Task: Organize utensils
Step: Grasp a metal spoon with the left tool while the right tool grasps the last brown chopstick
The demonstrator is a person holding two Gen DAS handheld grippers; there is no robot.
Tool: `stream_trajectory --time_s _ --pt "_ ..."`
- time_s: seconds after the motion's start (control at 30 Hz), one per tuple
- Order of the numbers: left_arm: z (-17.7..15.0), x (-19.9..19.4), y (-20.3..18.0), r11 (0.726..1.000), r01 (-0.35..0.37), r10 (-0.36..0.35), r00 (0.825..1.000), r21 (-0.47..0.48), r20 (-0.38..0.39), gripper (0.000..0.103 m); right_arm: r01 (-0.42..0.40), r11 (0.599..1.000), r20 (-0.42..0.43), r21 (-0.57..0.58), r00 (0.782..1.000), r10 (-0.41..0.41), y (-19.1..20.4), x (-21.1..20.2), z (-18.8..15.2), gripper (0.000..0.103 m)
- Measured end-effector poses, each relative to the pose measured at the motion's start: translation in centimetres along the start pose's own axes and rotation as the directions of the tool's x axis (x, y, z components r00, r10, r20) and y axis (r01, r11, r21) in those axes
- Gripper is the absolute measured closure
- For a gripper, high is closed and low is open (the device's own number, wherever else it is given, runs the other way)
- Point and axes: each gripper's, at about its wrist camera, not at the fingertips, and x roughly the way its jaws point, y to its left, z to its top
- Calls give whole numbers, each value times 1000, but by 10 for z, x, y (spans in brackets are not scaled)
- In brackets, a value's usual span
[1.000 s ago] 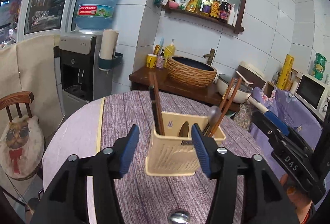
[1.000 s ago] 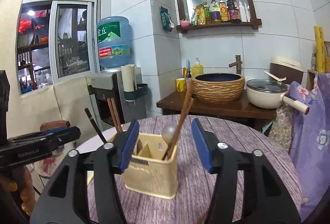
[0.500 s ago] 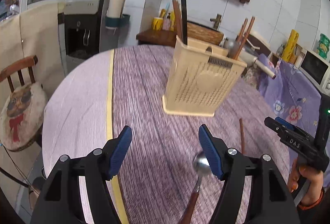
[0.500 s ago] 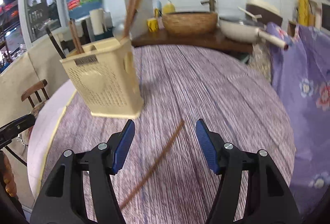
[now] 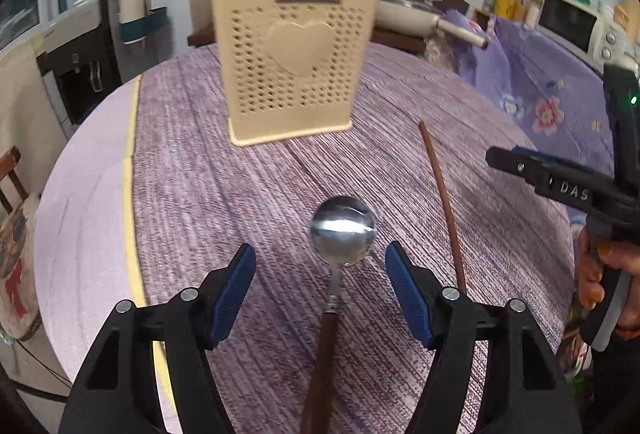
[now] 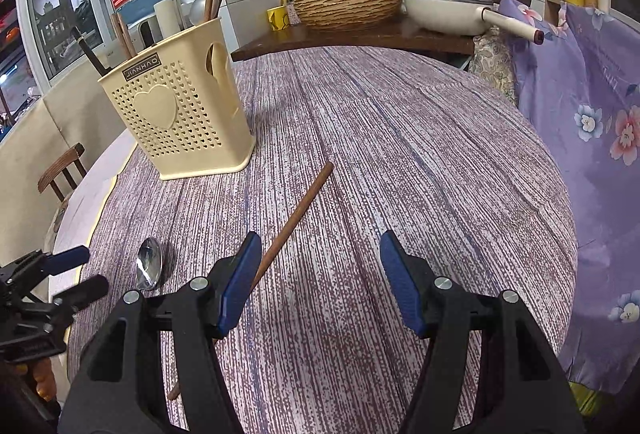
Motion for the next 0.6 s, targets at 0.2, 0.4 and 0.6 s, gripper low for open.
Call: stream_trajectory --time_s 0.2,0.4,0.6 --pt "4 24 -15 999 -14 17 998 44 -61 36 -3 1000 0 9 1000 3 -3 -6 -2 41" --pt "9 41 -22 998 -33 38 996 62 -84 40 -4 1000 -14 10 1000 4 -5 -4 -2 41" --pt "15 48 -24 997 -46 51 994 56 -96 56 2 1000 -28 7 1000 -2 -6 3 -1 41"
